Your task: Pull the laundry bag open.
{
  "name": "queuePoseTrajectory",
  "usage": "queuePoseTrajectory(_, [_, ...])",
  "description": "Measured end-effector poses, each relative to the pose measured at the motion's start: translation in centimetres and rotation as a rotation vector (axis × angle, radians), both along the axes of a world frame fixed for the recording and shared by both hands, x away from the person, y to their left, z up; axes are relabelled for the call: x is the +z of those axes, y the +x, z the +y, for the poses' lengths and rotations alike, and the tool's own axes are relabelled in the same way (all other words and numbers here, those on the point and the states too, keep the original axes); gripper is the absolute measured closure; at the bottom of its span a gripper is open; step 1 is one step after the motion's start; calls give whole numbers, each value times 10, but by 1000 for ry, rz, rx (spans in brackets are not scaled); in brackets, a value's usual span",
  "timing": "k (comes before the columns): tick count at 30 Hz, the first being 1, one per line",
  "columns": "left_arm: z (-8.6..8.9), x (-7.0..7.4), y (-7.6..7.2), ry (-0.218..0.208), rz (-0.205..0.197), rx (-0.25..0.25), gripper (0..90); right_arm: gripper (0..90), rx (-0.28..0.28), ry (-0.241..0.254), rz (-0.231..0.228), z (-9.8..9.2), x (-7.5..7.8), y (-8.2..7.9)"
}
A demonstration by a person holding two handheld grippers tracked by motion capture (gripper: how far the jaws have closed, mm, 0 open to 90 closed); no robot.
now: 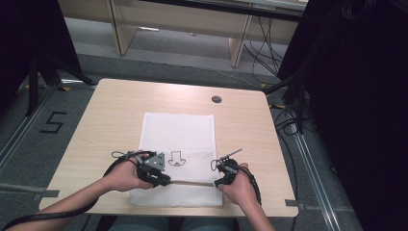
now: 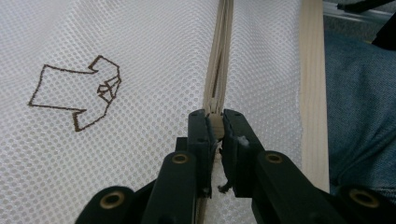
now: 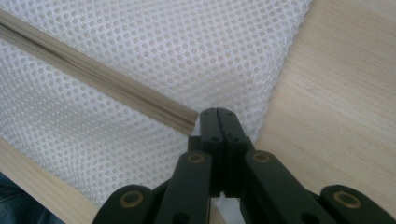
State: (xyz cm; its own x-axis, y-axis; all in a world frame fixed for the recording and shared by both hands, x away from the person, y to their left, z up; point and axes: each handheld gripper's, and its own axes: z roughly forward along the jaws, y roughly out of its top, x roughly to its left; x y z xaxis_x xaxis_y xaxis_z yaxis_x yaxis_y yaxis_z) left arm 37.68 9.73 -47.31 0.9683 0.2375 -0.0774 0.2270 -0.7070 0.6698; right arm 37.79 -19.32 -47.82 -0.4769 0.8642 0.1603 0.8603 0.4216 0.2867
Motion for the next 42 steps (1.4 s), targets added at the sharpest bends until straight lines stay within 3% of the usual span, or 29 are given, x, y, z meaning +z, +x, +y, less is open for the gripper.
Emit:
queuePoseTrajectory(26, [10, 1, -2, 6, -4, 3, 818, 900, 5, -9, -5, -1, -1, 1])
queuePoseTrajectory(29, [10, 1, -2, 6, 0, 7, 818, 900, 0, -5, -2, 0, -1, 1])
queuePoseTrajectory(30, [11, 1, -1, 6, -5, -1, 817, 900, -11, 7, 25, 1, 0, 0])
queuePoseTrajectory(31, [12, 1, -1, 1, 3, 5, 818, 900, 13, 10, -11, 0, -1, 1])
queuePoseTrajectory(33, [13, 1, -1, -3, 8, 7, 818, 900, 33, 14, -39, -2, -3, 2])
queuePoseTrajectory(35, [14, 1, -1, 3, 6, 11, 818, 900, 49, 15, -40, -3, -4, 3])
queuePoseTrajectory(39, [16, 1, -1, -2, -2, -4, 818, 900, 15, 10, -13, -1, -1, 1])
queuePoseTrajectory(41, [17, 0, -2, 1, 3, 2, 817, 900, 52, 17, -47, -3, -4, 3])
queuePoseTrajectory(42, [18, 0, -2, 9, 0, 4, 818, 900, 44, 17, -43, -2, -4, 3])
